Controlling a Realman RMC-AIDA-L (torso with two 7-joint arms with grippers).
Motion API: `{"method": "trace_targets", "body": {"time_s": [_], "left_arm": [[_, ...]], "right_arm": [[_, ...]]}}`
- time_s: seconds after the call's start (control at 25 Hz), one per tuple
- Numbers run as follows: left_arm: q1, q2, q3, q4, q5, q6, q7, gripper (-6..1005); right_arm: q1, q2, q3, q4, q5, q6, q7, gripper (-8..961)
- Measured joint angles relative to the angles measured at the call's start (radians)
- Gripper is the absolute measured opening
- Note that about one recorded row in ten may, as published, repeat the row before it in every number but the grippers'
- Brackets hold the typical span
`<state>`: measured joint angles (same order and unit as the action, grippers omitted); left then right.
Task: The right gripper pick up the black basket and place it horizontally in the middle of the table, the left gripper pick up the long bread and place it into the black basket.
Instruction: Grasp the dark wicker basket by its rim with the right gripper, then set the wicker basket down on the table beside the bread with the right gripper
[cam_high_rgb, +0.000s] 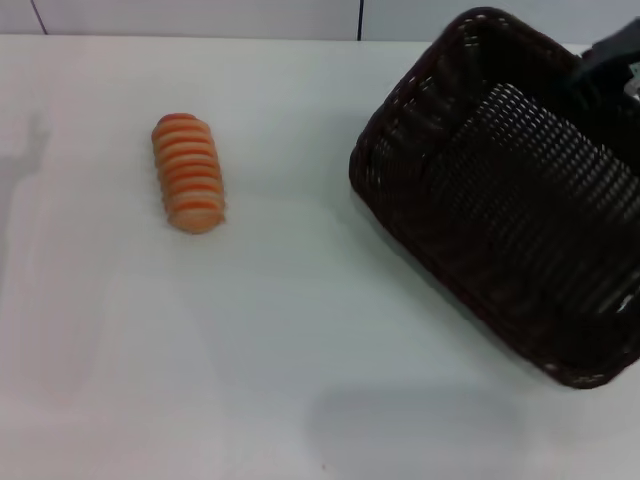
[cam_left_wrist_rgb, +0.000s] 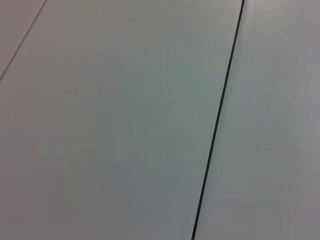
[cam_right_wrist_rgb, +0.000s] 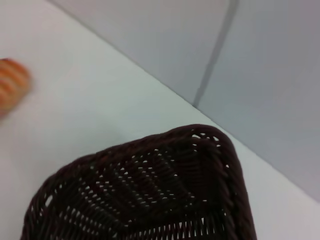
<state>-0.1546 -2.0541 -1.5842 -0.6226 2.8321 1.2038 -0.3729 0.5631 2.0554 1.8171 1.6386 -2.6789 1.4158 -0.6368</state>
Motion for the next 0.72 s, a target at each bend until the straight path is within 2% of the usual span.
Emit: {"method": "trace_targets", "body": {"time_s": [0.24, 0.28, 0.48, 0.72], "left_arm": [[0.011, -0.002, 0.005, -0.033, 0.000, -0.030, -0.001, 861], [0.017, -0.004, 0.006, -0.054, 0.000, -0.055, 0.000, 861], [0.021, -0.006, 0.012, -0.084, 0.000, -0.098, 0.002, 861], [0.017, -0.006, 0.018, -0.096, 0.000, -0.112, 0.002, 861]], "right_arm": [[0.050, -0.004, 0.004, 0.028, 0.044, 0.044, -0.154, 172], [0.079, -0.007, 0.005, 0.016, 0.070, 0.069, -0.201, 171], [0.140, -0.009, -0.005, -0.031, 0.131, 0.118, -0.300, 168], [0.185, -0.011, -0.012, -0.049, 0.173, 0.164, -0.348, 167]]}}
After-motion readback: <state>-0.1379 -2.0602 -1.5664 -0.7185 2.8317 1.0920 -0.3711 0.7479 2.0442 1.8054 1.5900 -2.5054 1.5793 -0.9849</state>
